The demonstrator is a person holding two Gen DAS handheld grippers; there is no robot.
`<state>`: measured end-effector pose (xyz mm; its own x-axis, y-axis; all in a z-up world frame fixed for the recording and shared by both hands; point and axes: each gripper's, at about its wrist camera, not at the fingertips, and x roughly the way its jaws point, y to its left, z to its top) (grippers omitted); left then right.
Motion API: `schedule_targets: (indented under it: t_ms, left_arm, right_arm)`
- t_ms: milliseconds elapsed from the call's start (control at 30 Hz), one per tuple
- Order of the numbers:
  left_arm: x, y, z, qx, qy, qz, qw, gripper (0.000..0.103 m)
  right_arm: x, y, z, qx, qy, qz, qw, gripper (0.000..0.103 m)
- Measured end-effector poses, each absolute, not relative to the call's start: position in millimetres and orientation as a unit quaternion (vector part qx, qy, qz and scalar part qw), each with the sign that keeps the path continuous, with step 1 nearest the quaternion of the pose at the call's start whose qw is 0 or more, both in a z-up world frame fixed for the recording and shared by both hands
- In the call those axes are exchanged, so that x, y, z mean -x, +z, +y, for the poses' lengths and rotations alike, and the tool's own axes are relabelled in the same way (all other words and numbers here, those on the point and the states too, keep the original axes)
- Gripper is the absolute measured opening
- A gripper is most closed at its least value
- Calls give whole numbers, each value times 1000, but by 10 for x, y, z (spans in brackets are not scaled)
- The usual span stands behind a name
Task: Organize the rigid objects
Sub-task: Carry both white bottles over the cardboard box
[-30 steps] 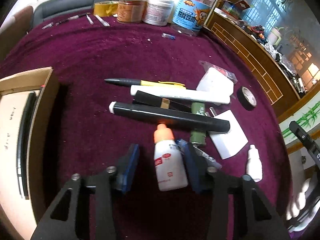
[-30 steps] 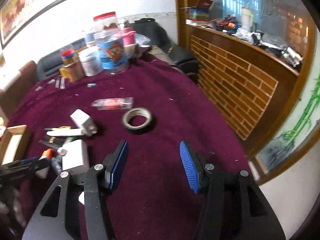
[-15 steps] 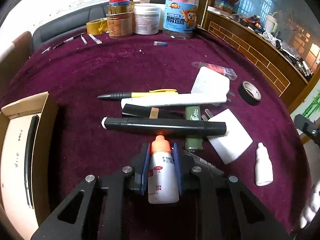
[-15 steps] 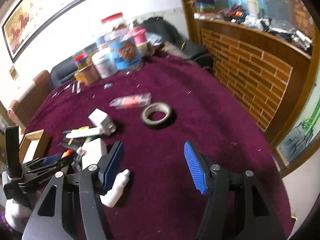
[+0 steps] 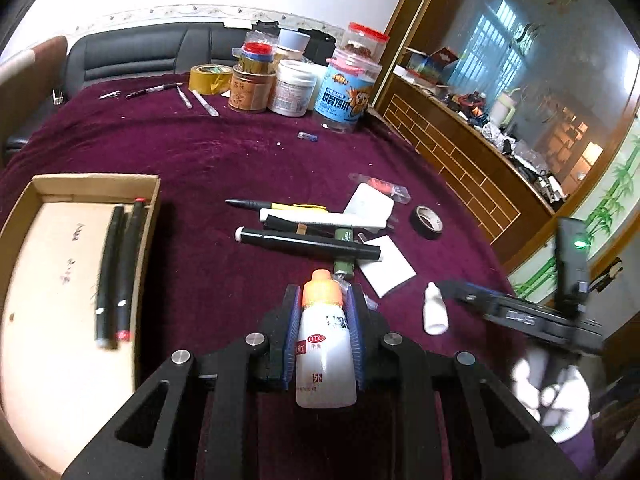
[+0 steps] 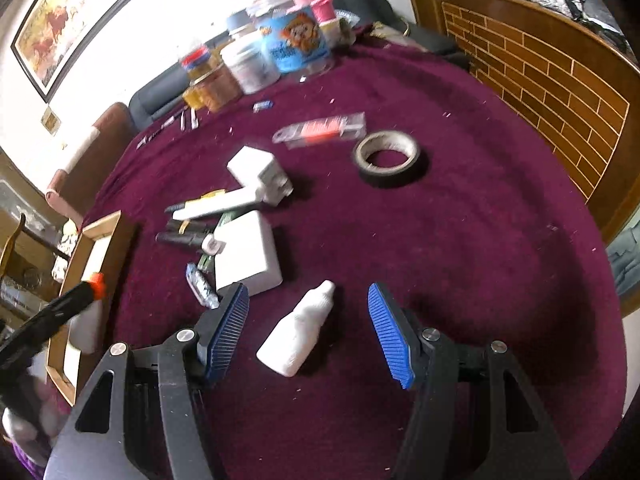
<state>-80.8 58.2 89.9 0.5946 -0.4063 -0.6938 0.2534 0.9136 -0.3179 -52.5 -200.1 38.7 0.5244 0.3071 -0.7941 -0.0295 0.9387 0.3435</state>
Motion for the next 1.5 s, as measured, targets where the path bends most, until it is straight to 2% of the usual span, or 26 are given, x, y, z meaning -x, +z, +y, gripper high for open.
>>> schedule_targets:
  t_ms: [67, 133, 167, 200, 233, 400, 567, 800, 1167, 1500]
  left_arm:
    - [882, 937, 690, 98, -183, 405, 890, 19]
    - [936, 976, 803, 100, -174, 398, 895, 19]
    - [966, 989, 856, 101, -170, 395, 897, 19]
    - [993, 1006, 916, 103, -166, 391, 899, 19]
    - [1020, 1026, 1002, 106, -160, 387, 902, 19]
    - [1130, 1073, 1476, 128, -132, 376, 908, 19]
    - [1148, 1094, 2004, 150, -93, 367, 913, 19]
    - [887, 979, 2438, 155, -61, 381, 909, 19]
    - [90, 624, 2762, 194, -40, 425, 883, 19]
    - [-231, 275, 2929, 228, -45, 458, 858, 19]
  right_arm:
    - [507, 322, -1903, -129, 89, 492, 856, 60]
    - [482, 259, -1823, -117, 83, 504, 852, 53]
    - [467, 213, -1782, -112, 81, 512, 848, 42]
    - [461, 175, -1762, -108, 73, 519, 845, 27]
    - [468, 178, -1755, -104, 64, 515, 848, 24]
    - [577, 293, -1779, -123, 79, 511, 847, 24]
    - [755, 729, -1699, -164, 146, 468, 856, 24]
    - [637, 1124, -902, -174, 264, 460, 830, 24]
    - [-44, 799, 976, -134, 329, 527, 772, 24]
    - [-404, 439, 1354, -110, 283, 549, 779, 24]
